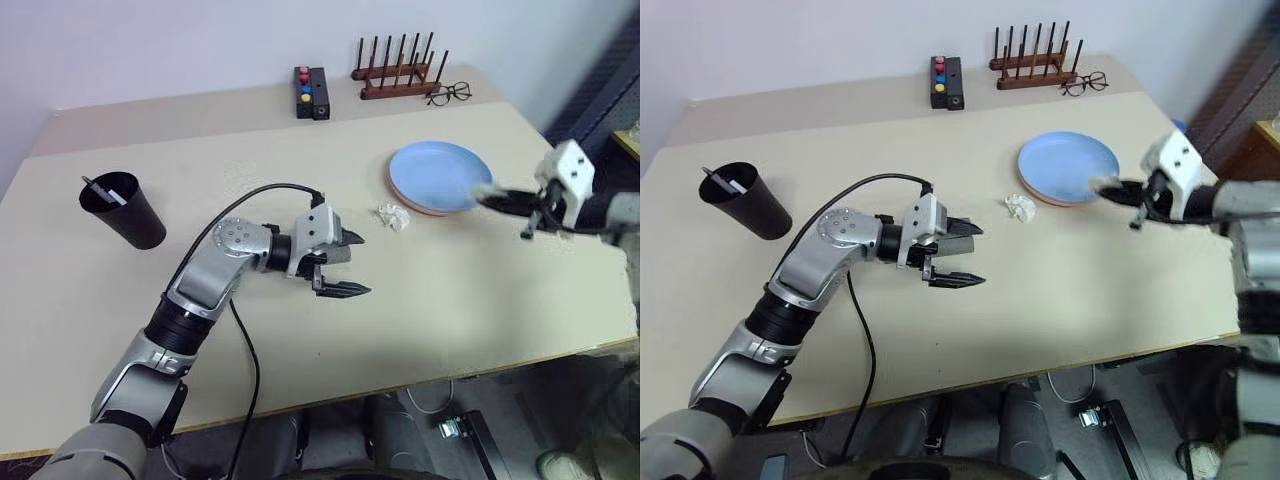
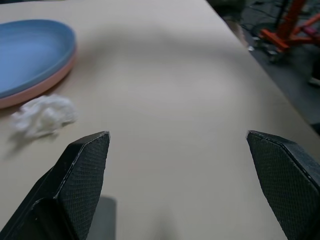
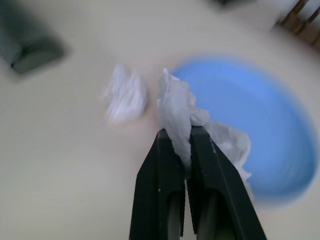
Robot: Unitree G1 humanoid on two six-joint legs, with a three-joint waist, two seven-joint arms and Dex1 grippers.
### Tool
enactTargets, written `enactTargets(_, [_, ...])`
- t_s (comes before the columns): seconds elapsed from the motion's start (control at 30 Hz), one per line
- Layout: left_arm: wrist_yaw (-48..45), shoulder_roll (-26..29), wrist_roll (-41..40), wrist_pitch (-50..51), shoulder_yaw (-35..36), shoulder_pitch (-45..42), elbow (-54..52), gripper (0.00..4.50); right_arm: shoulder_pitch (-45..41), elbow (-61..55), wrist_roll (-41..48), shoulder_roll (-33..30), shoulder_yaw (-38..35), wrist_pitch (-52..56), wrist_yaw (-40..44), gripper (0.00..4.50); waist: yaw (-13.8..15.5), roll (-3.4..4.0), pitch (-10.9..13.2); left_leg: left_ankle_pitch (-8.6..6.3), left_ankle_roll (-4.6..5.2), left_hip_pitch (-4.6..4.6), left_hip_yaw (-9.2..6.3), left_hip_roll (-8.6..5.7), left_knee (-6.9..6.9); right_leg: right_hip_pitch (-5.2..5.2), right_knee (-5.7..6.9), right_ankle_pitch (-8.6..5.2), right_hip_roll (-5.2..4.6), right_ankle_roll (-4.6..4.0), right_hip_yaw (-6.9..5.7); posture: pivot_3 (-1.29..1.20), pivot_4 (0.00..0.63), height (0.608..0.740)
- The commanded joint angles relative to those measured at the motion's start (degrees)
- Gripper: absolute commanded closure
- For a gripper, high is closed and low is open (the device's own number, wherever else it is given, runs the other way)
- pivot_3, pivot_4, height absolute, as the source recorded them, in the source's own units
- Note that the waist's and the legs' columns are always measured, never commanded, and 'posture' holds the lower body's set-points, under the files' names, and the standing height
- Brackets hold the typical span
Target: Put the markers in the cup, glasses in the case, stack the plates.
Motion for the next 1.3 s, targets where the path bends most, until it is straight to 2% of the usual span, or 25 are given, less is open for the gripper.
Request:
enactTargets(0.03, [2.9,0.5,0.5,0.5,2.2,0.4,-1.6,0.0,-5.4,8.1,-2.6,4.5,2.1,-6.8,-2.2,4.43,0.1,-0.01,0.0,0.0,0.0,0.0,0.01,0.0,0.0,0.0,-0.01,0.0,0.0,0.0,0.0,0.0,0.15,0.74])
enactTargets(0.27, [8.4,1.0,0.2,3.7,5.0,0.6,-5.2,0.0,-15.1,28.5,-8.6,11.6,5.9,-19.1,-6.2,4.43,-0.3,-0.01,0.0,0.0,0.0,-0.07,-0.01,-0.03,0.0,-0.08,0.01,0.0,-0.01,0.0,0.0,0.0,0.15,0.74])
enactTargets(0.37, [9.9,1.5,0.0,5.4,5.7,1.4,-7.4,0.0,-18.0,35.7,-10.7,13.0,6.7,-23.1,-7.9,3.57,-0.7,0.0,0.0,0.01,-0.01,-0.07,-0.01,-0.01,-0.04,-0.11,0.01,0.0,0.01,0.0,0.0,0.0,0.15,0.74])
enactTargets(0.6, [11.7,3.5,-0.6,8.7,7.1,3.3,-11.5,0.0,-21.6,44.6,-13.4,14.8,6.9,-26.2,-9.3,0.04,-1.6,0.01,0.0,0.01,-0.01,-0.07,-0.03,-0.01,-0.06,-0.1,0.01,0.0,0.01,-0.01,0.01,0.0,0.15,0.74])
enactTargets(0.9, [13.1,3.8,-0.1,8.3,7.0,3.5,-10.2,0.0,-19.9,38.9,-8.9,16.4,4.5,-24.6,-0.4,0.01,-1.7,0.02,0.0,0.01,-0.01,-0.07,-0.02,-0.01,-0.05,-0.12,0.02,0.0,0.02,-0.01,0.01,0.0,0.15,0.74])
enactTargets(1.3, [13.0,3.3,0.1,7.4,6.4,2.4,-8.8,0.0,-17.2,34.4,-8.0,16.1,4.4,-22.7,0.1,0.01,-1.6,0.03,0.0,0.01,-0.01,-0.07,-0.03,-0.01,-0.05,-0.12,0.03,0.0,0.02,-0.01,0.01,0.0,0.15,0.74])
